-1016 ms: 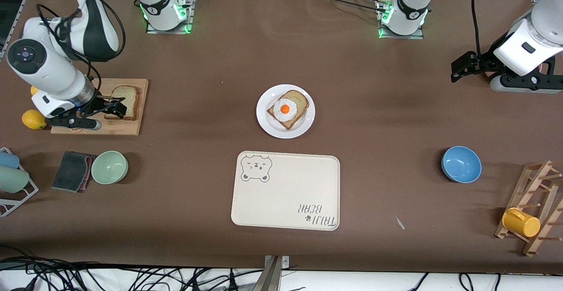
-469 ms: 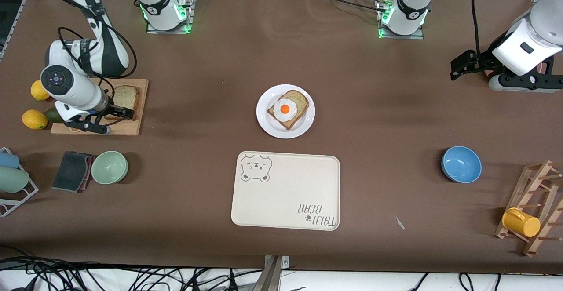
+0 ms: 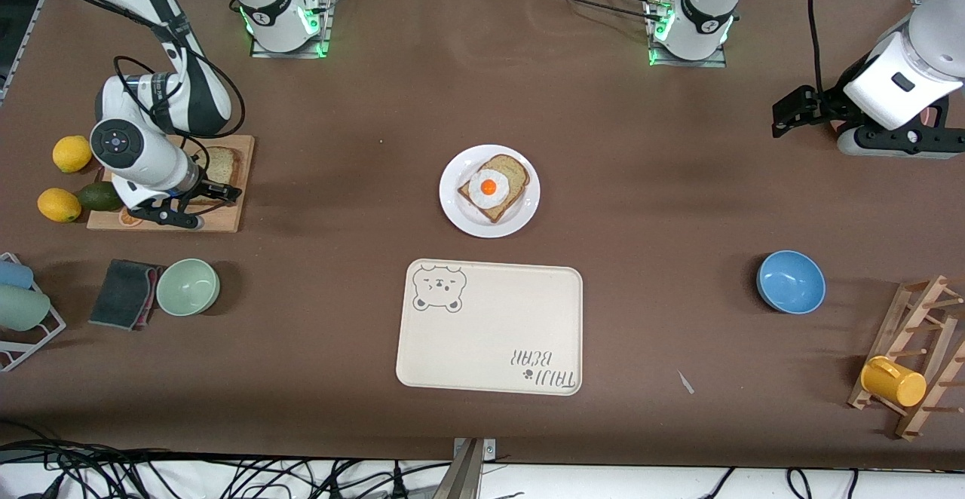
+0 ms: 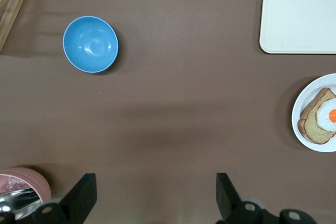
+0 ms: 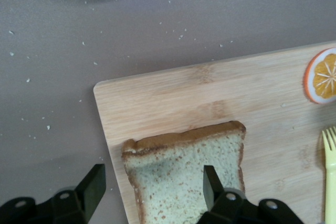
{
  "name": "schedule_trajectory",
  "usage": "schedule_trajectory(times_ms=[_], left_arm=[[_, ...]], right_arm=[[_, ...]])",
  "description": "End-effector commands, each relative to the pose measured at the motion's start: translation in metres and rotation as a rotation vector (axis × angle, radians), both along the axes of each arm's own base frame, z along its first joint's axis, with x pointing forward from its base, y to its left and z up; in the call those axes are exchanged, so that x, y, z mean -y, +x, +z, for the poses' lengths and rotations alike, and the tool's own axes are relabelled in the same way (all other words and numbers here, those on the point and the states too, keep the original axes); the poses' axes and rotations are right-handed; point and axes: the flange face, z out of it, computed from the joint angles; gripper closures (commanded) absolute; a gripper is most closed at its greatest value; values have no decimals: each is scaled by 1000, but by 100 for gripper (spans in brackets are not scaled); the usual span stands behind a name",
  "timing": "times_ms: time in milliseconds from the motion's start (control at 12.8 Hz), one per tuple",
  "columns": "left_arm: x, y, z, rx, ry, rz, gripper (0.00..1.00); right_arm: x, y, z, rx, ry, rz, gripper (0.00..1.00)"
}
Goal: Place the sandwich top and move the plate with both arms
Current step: 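Close the right gripper on the bread slice edge and lift it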
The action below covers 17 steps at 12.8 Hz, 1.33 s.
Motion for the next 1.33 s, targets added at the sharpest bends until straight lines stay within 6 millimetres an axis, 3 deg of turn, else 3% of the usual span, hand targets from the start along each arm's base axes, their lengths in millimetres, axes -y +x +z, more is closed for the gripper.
schedule_trajectory(times_ms=[0, 704, 782, 938, 1095, 1251], left_arm=[[1, 1, 6, -4, -12, -1, 0], [2, 1, 6, -4, -12, -1, 0], [2, 1, 6, -4, -12, -1, 0], [1, 1, 6, -4, -12, 1, 0], [2, 1, 6, -4, -12, -1, 0], [2, 1, 6, -4, -12, -1, 0]], right_arm=[[-1, -9, -4, -3, -12, -2, 23], [-7, -21, -35, -68, -9, 8, 31], [-8, -22, -38, -77, -10, 9, 36], [-9, -24, -40, -97, -13, 9, 73], [-11, -25, -40, -107, -15, 10, 99], [-23, -23, -33, -125, -18, 28, 100]])
